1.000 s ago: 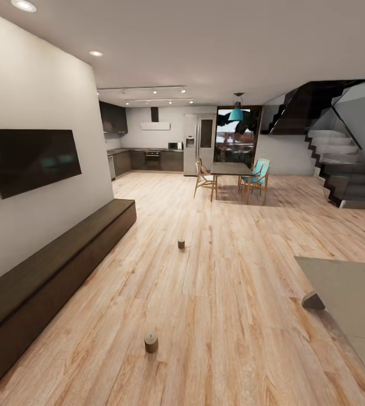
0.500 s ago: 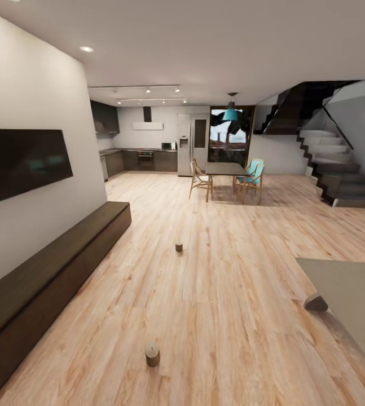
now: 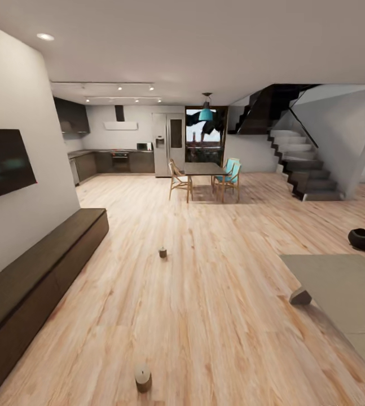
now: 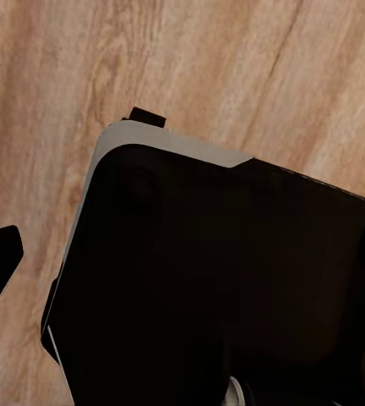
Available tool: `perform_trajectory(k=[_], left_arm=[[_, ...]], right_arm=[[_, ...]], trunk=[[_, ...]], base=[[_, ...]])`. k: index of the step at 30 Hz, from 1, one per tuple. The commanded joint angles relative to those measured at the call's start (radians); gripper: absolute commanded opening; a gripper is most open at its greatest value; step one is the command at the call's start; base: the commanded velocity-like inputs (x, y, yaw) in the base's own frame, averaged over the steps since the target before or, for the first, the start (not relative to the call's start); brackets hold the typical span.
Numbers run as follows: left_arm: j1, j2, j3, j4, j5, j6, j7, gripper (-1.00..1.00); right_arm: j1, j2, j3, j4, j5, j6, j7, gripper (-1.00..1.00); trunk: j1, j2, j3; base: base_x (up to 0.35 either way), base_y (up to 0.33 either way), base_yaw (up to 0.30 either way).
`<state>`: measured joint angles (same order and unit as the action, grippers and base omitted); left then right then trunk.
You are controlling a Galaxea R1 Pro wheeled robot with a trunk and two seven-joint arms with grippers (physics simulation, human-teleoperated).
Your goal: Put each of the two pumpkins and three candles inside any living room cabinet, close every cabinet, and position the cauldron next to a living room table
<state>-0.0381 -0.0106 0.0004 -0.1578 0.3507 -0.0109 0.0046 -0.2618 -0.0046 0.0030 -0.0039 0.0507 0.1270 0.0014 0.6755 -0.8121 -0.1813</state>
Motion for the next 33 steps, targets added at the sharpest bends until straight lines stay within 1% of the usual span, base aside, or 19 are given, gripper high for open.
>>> perform_trajectory(k=[1,8,13,18,21,31,33], left_arm=[[0.0,0.0,0.0,0.0,0.005,-0.001,0.0,1.0],[0.0,0.0,0.0,0.001,0.005,-0.001,0.001,1.0],[0.0,0.0,0.0,0.001,0.005,-0.002,0.001,1.0],[0.0,0.0,0.0,0.001,0.005,-0.003,0.002,1.0],[0.0,0.0,0.0,0.001,0.005,-0.003,0.002,1.0],[0.0,0.0,0.001,0.001,0.006,-0.003,0.002,1.0],[0.0,0.0,0.002,0.001,0.007,-0.003,0.002,1.0]], right_arm=[[-0.001,0.0,0.0,-0.001,0.005,0.004,0.0,1.0],[-0.001,0.0,0.0,-0.001,0.006,0.004,0.0,1.0],[-0.001,0.0,0.001,-0.001,0.006,0.004,0.0,1.0],[-0.001,0.0,0.001,0.0,0.006,-0.007,-0.001,1.0],[-0.001,0.0,0.002,0.003,0.007,-0.045,-0.003,1.0],[-0.001,0.0,0.002,0.003,0.008,-0.052,-0.009,1.0],[-0.001,0.0,0.003,0.003,0.008,-0.052,-0.009,1.0]], trunk=[[0.001,-0.001,-0.001],[0.001,-0.001,-0.001],[0.001,-0.001,-0.001],[0.001,-0.001,-0.001],[0.001,-0.001,-0.001],[0.001,-0.001,-0.001],[0.001,-0.001,-0.001]], base=[[0.313,0.116,-0.286],[0.303,0.049,-0.286],[0.113,0.009,-0.193],[0.044,0.001,-0.033],[0.079,0.0,-0.006],[0.009,0.0,0.0],[0.0,0.0,0.119]])
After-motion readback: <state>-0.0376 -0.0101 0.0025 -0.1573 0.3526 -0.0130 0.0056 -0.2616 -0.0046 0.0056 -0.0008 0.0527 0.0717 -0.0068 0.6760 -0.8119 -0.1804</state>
